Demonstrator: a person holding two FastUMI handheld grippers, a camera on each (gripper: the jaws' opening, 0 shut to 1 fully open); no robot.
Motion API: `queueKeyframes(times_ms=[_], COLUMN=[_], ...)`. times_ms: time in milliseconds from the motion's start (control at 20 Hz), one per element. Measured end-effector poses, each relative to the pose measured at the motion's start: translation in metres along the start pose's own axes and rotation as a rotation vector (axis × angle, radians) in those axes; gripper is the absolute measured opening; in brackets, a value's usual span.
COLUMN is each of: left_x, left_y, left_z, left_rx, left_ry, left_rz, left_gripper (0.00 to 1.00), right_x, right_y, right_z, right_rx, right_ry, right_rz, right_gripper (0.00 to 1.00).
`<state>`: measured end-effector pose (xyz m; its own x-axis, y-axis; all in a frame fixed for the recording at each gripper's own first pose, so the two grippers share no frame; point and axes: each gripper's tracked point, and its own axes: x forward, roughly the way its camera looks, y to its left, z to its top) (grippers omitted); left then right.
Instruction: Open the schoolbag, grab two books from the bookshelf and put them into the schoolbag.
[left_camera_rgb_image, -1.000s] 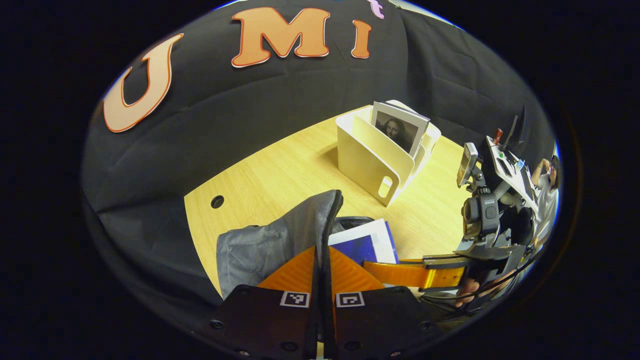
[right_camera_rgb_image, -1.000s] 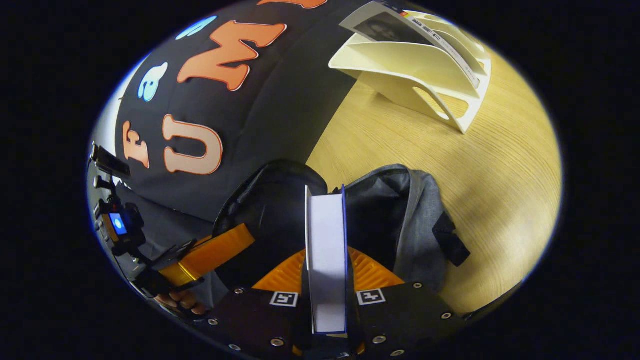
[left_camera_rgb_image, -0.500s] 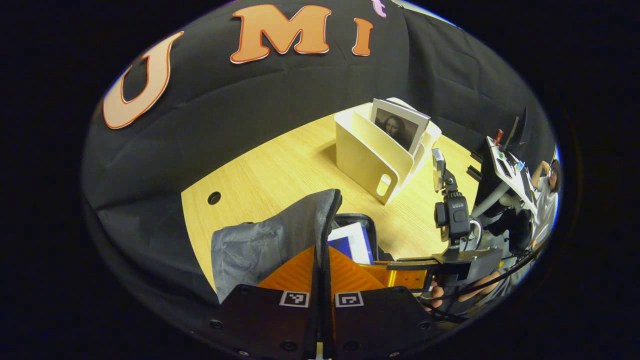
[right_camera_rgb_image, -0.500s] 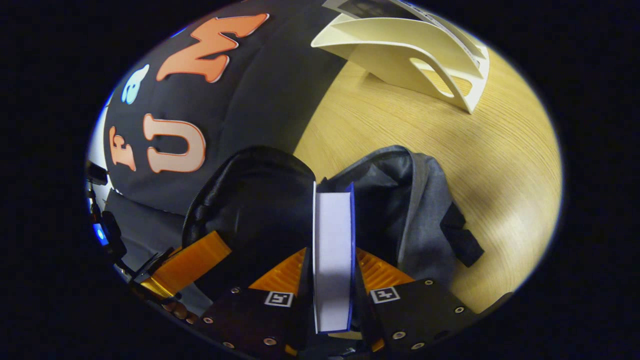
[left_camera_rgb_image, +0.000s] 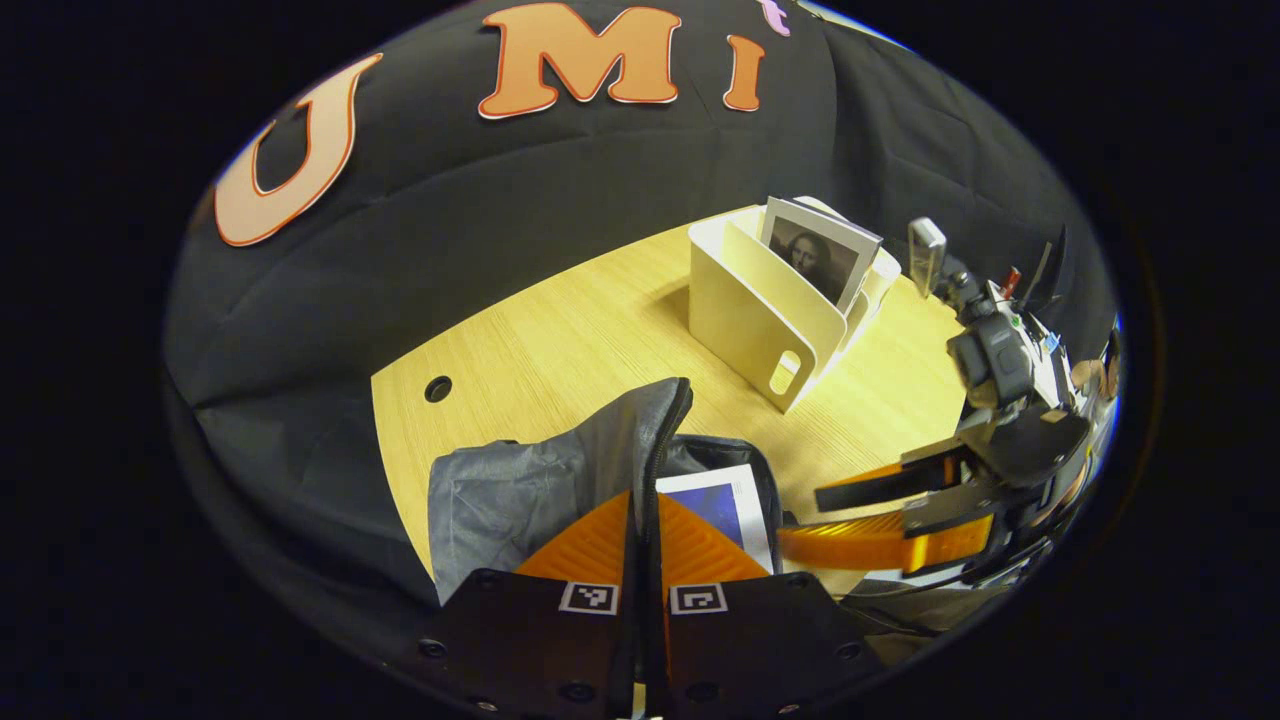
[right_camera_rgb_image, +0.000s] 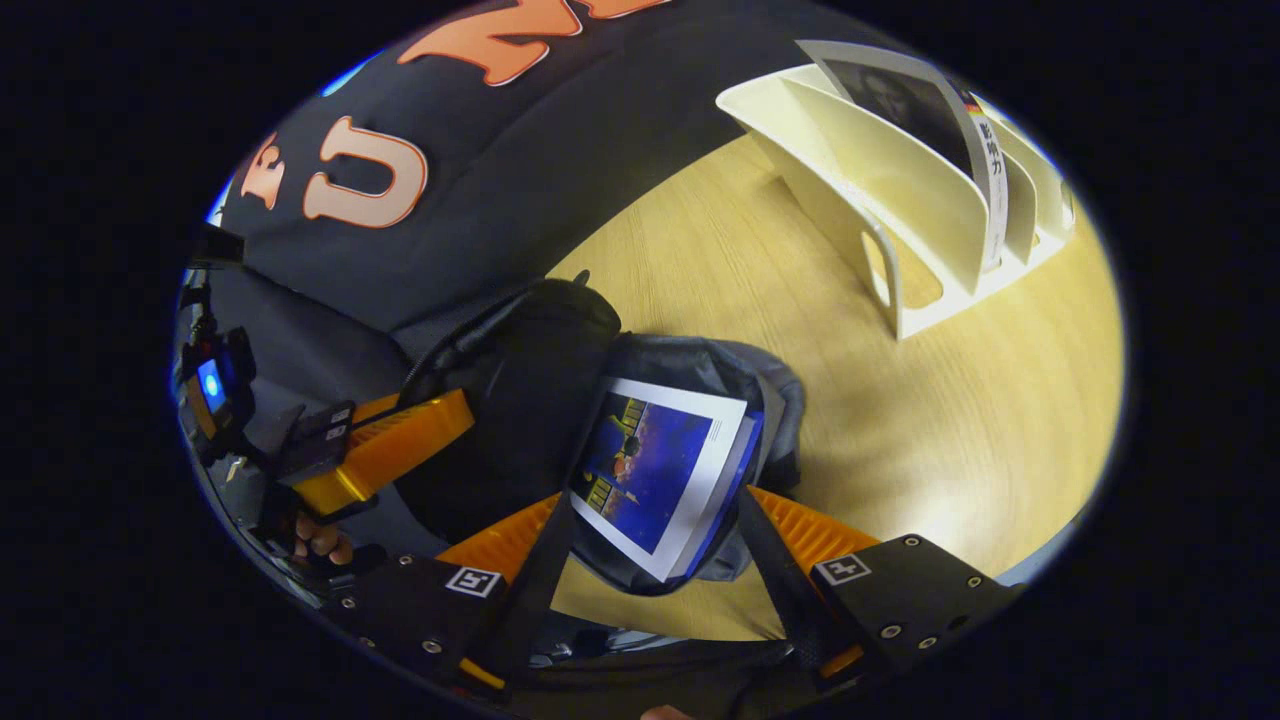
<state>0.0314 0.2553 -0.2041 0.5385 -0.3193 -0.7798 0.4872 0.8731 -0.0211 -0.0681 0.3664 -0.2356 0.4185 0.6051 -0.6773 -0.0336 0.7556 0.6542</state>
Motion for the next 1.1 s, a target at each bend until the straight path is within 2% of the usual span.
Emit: queueKeyframes(times_ms=[250,400,650,850,1100], left_x=[0.003,0.007,0.012,0.017,0.021], left_y=[-0.002,-0.004,-0.006,-0.006,-0.006], left_z=[-0.006,-0.007,-0.010,-0.012,-0.015], left_rx=[-0.031,-0.050,-0.101,-0.143,-0.199], left_ry=[0.012,0.022,0.036,0.048,0.061], left_rz=[0.024,0.040,0.064,0.085,0.122], left_gripper=[0.05,0.05,0.05,0.05,0.05], right_x=[-0.050,-0.079,-0.122,-0.141,-0.153], right_y=[-0.027,-0.044,-0.082,-0.090,-0.110], right_z=[0.045,0.064,0.115,0.163,0.209], right_rx=[-0.074,-0.088,-0.241,-0.296,-0.377], right_ry=[-0.047,-0.003,0.026,0.051,0.077], right_rz=[-0.077,-0.135,-0.271,-0.292,-0.360], right_gripper=[0.98,0.98,0.98,0.98,0.98])
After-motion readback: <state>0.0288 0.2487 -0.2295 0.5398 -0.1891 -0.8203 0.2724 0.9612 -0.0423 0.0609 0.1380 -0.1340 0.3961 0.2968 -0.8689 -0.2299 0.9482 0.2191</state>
